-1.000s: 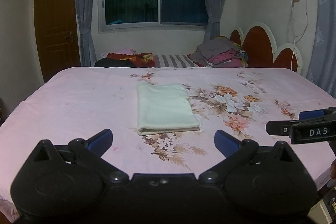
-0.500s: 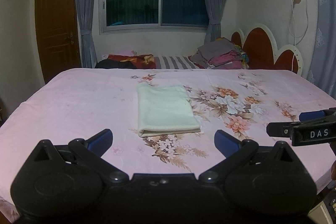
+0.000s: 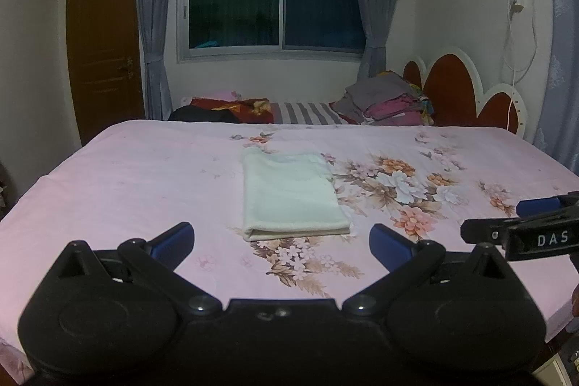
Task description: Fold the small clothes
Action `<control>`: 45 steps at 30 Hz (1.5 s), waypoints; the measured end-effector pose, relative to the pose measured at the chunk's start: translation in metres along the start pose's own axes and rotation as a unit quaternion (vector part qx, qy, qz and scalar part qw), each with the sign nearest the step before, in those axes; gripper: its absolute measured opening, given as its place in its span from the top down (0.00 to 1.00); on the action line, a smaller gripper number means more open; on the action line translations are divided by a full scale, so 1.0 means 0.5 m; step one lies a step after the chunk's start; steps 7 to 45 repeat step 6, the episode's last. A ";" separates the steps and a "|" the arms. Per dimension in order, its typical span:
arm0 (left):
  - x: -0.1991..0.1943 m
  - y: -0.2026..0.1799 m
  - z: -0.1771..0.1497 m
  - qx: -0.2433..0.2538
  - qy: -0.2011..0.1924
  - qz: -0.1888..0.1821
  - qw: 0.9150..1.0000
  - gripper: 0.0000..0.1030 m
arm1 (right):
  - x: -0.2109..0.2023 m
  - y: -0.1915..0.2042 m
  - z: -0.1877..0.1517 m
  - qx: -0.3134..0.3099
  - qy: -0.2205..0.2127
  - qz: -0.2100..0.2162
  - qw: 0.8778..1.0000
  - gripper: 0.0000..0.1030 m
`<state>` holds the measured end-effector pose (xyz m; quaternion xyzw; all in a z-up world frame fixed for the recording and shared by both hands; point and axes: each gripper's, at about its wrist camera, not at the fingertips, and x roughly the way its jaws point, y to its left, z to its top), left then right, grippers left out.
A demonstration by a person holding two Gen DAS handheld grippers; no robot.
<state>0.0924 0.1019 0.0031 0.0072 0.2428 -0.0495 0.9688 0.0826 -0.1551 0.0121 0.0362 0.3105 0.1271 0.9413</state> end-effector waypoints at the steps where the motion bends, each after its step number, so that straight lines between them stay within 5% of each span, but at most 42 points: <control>1: 0.000 0.000 0.000 0.001 -0.001 0.002 1.000 0.00 | 0.001 0.000 0.000 -0.001 0.000 0.002 1.000 0.00; 45: 0.000 -0.001 -0.001 0.000 0.004 0.004 1.000 0.00 | 0.007 -0.004 -0.001 -0.003 0.001 0.007 1.000 0.00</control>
